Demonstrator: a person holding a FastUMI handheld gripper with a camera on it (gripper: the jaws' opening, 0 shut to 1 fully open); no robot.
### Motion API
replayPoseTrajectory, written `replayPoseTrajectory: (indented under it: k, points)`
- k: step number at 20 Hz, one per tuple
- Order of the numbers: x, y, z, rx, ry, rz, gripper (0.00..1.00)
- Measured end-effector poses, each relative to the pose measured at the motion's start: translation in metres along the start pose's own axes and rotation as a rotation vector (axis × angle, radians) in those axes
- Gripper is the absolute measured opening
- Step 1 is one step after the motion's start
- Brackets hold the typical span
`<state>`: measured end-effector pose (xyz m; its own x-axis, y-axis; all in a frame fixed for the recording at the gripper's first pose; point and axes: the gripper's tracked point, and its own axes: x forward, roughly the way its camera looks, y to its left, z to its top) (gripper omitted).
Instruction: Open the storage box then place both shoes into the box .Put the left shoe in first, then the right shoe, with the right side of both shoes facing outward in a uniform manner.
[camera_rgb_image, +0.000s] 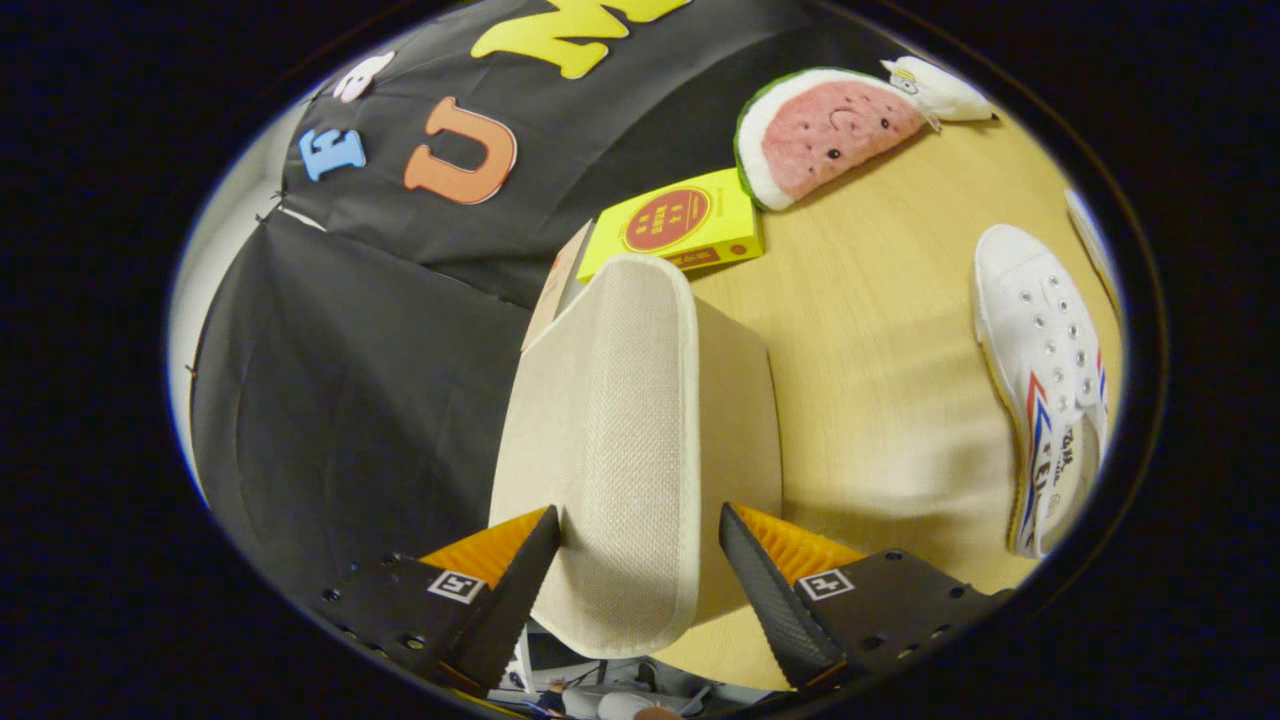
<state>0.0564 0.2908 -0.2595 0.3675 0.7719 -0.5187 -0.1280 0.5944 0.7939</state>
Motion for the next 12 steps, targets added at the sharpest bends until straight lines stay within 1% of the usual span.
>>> replayPoseTrajectory:
  k: [3,6,8,9,10,11,12]
  points:
    - [-0.01,-0.001,0.006,-0.002,-0.005,-0.02,0.7]
    - [-0.024,-0.001,0.006,-0.01,0.006,-0.013,0.44]
    - [-0.037,0.0,0.016,-0.004,-0.04,-0.023,0.26]
    - [-0.038,0.005,0.016,-0.013,-0.041,-0.01,0.17]
    - [-0.039,0.01,0.015,-0.031,-0.032,0.006,0.11]
    - [-0.04,0.01,0.013,-0.058,-0.013,-0.003,0.01]
    - [-0.041,0.012,0.015,-0.074,-0.014,-0.005,0.01]
